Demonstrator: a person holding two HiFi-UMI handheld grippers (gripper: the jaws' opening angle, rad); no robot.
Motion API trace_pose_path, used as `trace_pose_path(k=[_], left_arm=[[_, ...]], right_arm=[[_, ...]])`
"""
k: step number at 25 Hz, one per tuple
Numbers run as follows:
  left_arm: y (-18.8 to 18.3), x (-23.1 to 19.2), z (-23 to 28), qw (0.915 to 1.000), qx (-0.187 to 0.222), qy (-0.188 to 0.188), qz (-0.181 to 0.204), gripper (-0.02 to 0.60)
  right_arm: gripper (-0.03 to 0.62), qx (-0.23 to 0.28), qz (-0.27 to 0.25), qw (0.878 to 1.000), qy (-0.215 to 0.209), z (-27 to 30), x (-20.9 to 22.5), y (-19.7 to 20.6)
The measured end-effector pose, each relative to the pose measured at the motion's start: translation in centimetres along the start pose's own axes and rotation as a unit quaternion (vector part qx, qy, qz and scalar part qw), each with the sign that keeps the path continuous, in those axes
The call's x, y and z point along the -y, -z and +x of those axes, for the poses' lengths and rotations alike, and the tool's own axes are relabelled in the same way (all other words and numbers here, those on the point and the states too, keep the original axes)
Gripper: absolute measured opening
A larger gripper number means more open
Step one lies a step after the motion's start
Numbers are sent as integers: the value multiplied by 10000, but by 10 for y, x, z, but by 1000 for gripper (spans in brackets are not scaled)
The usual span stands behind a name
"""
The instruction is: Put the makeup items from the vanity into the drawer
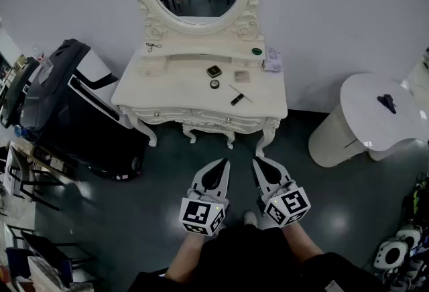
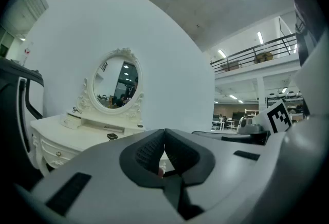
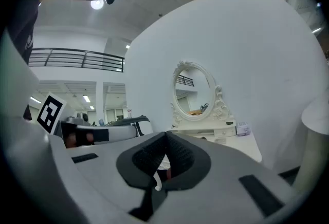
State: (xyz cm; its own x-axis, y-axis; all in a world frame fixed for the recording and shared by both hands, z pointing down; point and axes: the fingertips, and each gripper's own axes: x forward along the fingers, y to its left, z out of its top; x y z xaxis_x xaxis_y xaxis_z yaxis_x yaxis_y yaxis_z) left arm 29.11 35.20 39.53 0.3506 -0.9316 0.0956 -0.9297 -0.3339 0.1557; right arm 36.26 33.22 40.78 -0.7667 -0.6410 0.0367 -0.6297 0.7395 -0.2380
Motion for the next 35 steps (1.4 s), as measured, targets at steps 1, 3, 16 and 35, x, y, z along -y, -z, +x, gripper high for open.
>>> trace_pose_path(k=[1,3,16,35], left_arm=[[1,2,1,10000,-6,-10,-3,14],[2,5,4,10000,-17,-25,-8,14],[13,26,53,9997,-186,-182,-20,15],[29,-3,102,9968,-539,-596,-35,14]], right_arm=[[23,-3,7,10000,-14,-1,2,0],[23,-6,12,10000,-39,-3,6,0],[23,-75,139,9992,-367,-5,57,1],[23,-461,329,9947,-855,33,98,24]])
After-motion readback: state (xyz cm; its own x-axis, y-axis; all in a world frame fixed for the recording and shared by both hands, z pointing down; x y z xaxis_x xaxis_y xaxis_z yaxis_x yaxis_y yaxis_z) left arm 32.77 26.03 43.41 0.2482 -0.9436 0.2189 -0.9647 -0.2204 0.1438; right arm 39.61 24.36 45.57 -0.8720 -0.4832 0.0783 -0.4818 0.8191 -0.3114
